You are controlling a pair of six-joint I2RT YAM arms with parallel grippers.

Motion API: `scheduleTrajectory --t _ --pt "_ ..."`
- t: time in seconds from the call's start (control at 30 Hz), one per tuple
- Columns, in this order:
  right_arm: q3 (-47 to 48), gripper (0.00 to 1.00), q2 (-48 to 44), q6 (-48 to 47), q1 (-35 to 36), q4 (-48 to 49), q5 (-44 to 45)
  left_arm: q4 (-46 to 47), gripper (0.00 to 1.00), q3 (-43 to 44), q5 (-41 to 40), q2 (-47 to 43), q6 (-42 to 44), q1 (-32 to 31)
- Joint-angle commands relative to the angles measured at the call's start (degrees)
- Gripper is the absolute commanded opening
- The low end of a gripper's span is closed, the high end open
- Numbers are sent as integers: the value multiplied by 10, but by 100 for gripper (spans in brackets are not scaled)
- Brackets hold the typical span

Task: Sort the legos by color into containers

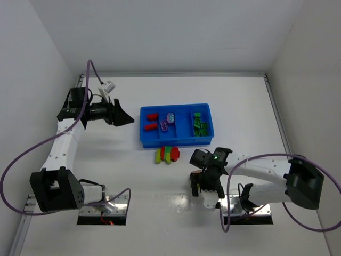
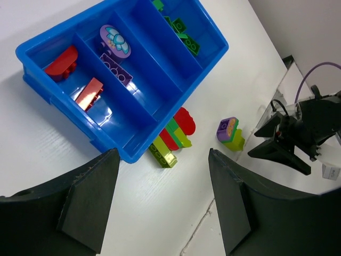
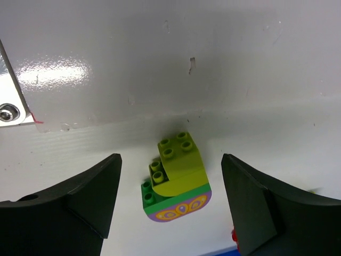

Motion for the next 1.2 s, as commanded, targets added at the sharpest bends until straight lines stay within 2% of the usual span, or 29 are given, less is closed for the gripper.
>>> scheduleTrajectory --t 0.0,0.6,1.0,1.17 --pt "6 75 25 -62 10 15 -22 10 74 -2 23 -2 15 7" --pt "36 58 109 -62 29 44 25 10 74 -25 64 32 37 47" --pt "31 56 133 -62 29 84 50 -6 74 -25 87 55 54 64" --pt "26 52 145 -62 29 103 55 -11 74 -25 97 66 65 70"
